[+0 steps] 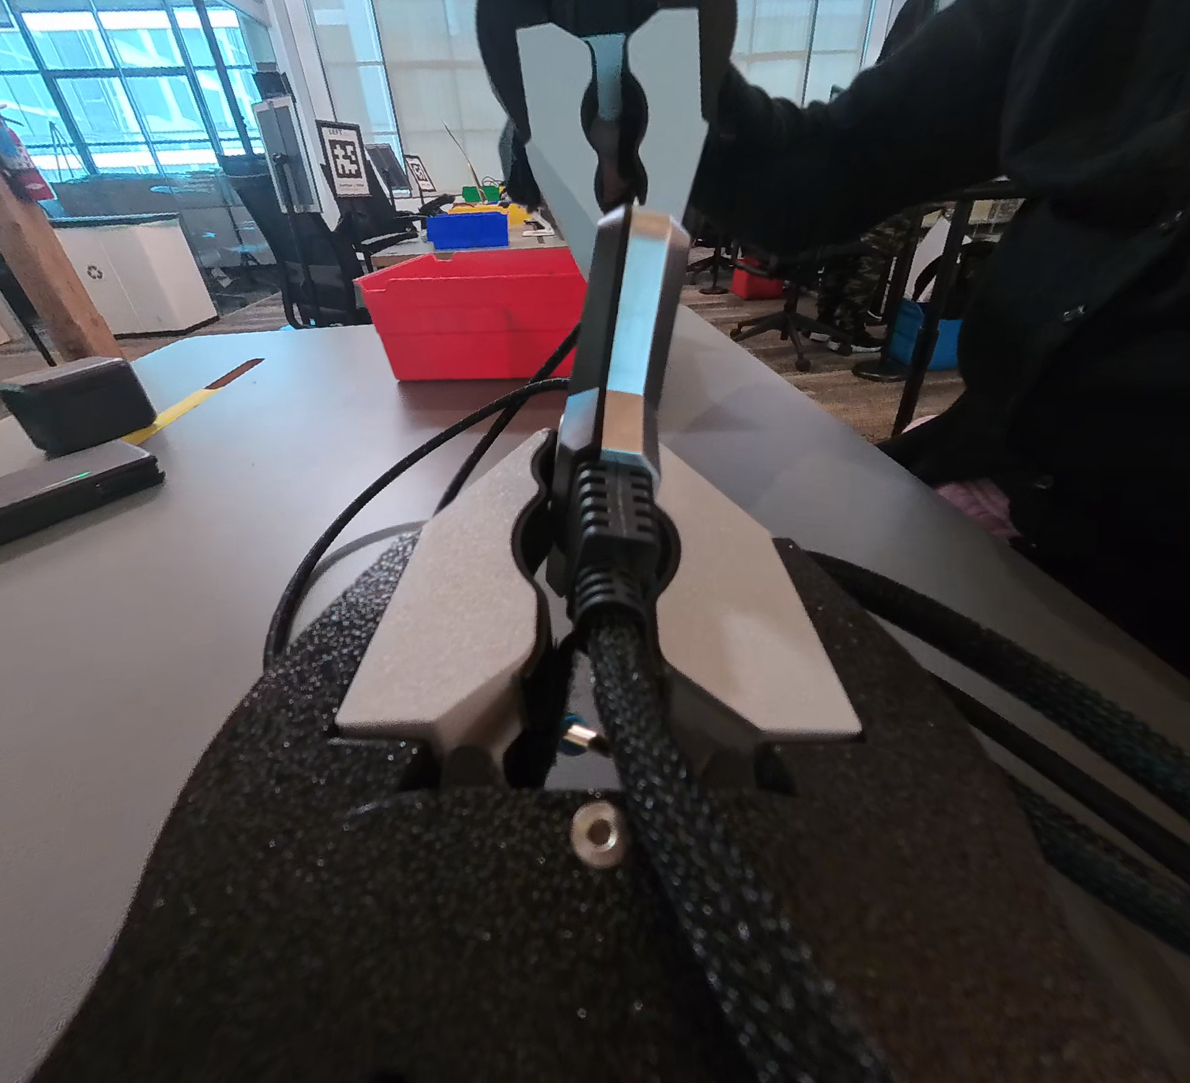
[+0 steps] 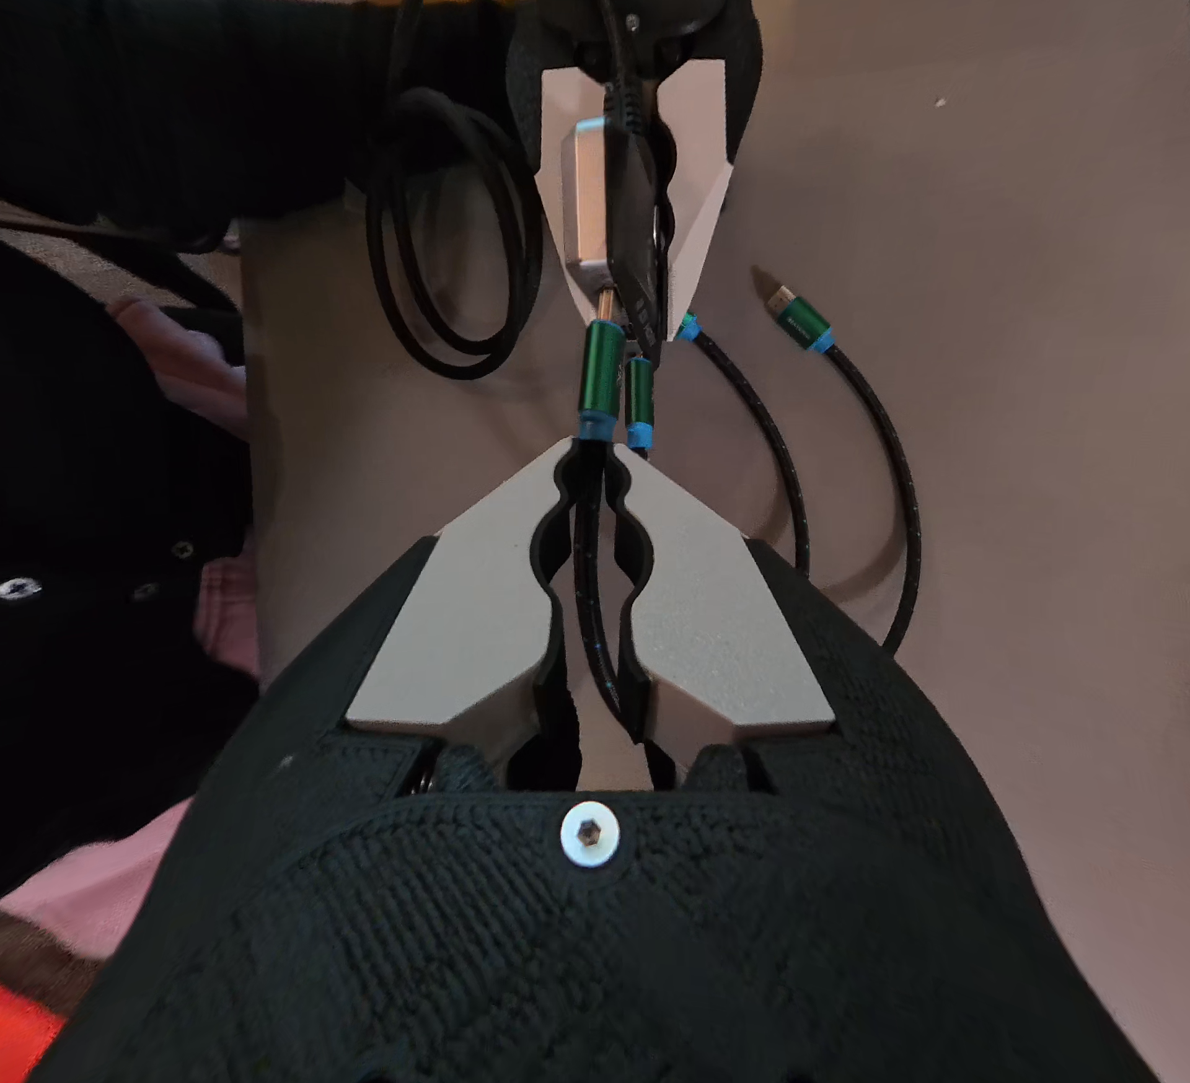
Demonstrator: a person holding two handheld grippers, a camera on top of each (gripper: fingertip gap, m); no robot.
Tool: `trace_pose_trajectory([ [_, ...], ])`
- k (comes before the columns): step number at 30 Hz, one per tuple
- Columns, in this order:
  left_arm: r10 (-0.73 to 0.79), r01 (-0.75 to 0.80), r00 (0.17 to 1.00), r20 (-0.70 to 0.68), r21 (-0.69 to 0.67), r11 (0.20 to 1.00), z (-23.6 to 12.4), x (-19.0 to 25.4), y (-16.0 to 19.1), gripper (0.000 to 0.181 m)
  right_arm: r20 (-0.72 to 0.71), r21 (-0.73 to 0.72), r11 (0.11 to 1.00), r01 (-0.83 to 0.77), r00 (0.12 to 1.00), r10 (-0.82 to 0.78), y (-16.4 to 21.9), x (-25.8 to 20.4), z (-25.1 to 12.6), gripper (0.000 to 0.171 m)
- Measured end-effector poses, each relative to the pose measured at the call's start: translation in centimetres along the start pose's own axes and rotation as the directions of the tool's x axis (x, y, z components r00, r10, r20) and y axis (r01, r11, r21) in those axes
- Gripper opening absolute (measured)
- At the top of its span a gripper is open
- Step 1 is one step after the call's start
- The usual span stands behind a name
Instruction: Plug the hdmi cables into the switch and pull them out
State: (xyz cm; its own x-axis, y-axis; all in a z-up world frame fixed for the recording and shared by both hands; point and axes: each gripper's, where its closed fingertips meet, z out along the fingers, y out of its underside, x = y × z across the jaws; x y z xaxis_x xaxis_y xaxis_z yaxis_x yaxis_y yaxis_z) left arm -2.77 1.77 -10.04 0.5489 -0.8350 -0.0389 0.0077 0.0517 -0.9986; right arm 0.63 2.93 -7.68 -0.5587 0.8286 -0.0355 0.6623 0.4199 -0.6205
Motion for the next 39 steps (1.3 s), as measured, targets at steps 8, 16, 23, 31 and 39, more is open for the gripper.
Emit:
trace_pose_trajectory([
  [8,-0.014,0.014,1.0,0.027,0.006,1.0,-0.5,-0.5,0.1,0.021,-0.112,0.236,0.971,0.043,0.994,-0.016,-0.1,0.8,1.5,0.005],
  [16,0.093,-0.095,0.989,0.113,0.011,0.995,-0.3,-1.3,-1.2,0.021,-0.299,0.368,0.905,0.213,0.949,-0.101,-0.9,1.4,0.1,0.004],
  [23,0.485,-0.452,0.778,0.399,-0.179,0.874,-0.1,-3.6,-3.9,0.02,-0.681,0.264,0.772,0.578,0.678,-0.275,-1.6,2.0,-3.3,0.004],
  [31,0.81,-0.647,0.429,0.4,-0.49,0.585,0.5,-3.3,-3.6,0.019,-0.817,-0.047,0.611,0.79,0.322,-0.479,1.2,1.5,-2.9,0.003],
  [39,0.857,-0.709,0.439,0.269,-0.482,0.514,1.3,-0.5,-0.2,0.019,-0.829,-0.096,0.584,0.806,0.259,-0.495,3.2,1.6,-2.7,0.003],
])
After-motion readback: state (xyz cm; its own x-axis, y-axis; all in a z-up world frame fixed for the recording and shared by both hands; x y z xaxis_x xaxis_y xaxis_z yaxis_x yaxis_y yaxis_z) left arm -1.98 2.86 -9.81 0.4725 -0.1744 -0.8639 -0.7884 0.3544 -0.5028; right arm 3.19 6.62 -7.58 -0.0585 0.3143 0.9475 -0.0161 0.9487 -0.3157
